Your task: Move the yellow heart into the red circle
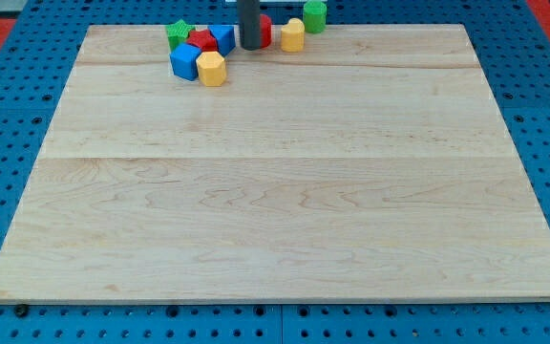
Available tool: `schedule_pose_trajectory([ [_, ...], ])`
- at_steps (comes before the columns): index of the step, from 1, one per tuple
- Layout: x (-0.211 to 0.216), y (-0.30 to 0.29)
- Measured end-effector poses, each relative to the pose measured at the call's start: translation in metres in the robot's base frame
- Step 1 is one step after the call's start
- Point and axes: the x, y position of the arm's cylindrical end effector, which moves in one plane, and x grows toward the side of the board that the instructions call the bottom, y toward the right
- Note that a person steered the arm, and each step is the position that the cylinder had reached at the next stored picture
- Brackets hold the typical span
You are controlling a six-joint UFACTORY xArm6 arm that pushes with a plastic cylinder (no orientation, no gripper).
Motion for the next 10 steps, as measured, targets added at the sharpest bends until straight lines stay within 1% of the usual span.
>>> schedule_pose_trajectory([
  [1,-0.009,0.038],
  [2,-0.014,0.063],
  [4,-0.007,0.054],
  [5,0.004,0.087],
  [6,0.004,0.123],
  [7,-0.021,0.134],
  [8,-0.036,0.094],
  [9,-0.035,0.050],
  [10,-0.035,0.045],
])
